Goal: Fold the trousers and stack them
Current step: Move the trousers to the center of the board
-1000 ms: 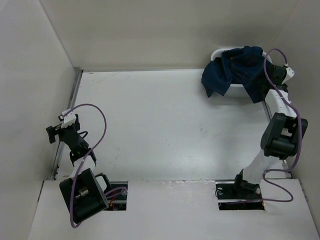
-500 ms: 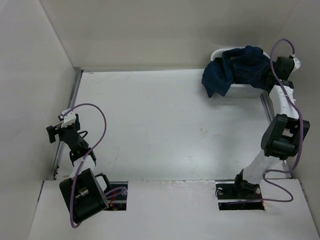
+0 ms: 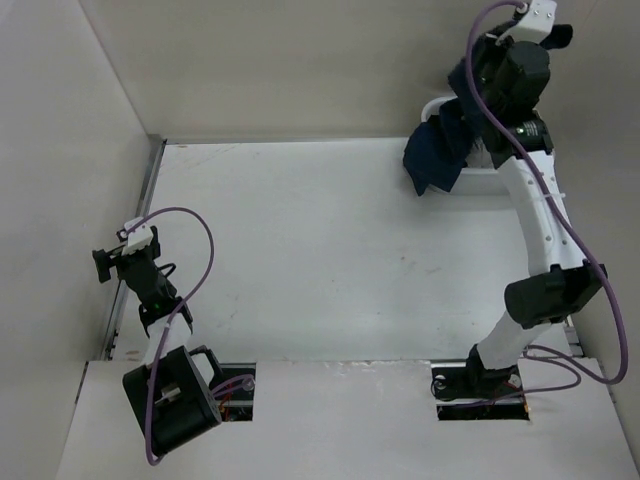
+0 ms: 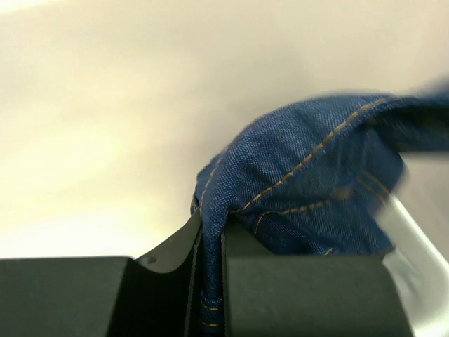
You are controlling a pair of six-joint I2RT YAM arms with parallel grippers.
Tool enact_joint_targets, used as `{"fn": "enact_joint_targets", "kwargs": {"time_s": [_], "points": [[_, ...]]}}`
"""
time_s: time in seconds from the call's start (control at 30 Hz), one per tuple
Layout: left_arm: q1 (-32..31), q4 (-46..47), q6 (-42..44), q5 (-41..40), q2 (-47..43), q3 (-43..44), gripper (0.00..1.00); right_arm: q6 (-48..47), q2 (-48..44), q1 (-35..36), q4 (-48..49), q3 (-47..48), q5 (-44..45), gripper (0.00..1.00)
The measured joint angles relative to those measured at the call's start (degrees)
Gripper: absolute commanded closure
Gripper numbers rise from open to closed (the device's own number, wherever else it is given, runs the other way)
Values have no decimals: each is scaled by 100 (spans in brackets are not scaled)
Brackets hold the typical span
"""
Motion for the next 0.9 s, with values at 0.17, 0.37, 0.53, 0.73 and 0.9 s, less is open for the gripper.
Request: {"fn": "enact_joint_targets", "kwargs": {"time_s": [0.17,0.37,0.53,0.73,0.9], "points": [[0,0,-42,37,-70,-11,19,-358,232,1576,452,1484,-208,99],[0,0,-70,44,-98,-17,19,-614,131,3696,1220,2667,-1558,97],[35,-7,-114,48,-98,-17,18,-765,-1237,4164,1825,1370,-2135,93],[74,-138,-149,92,-101,9,15,-706,-3388,3788,2682,-2175,-1808,79],[-79,-1849,-94,374,-92,1178,17,44,-4092,3654,2258,-5685,-789,0]]}}
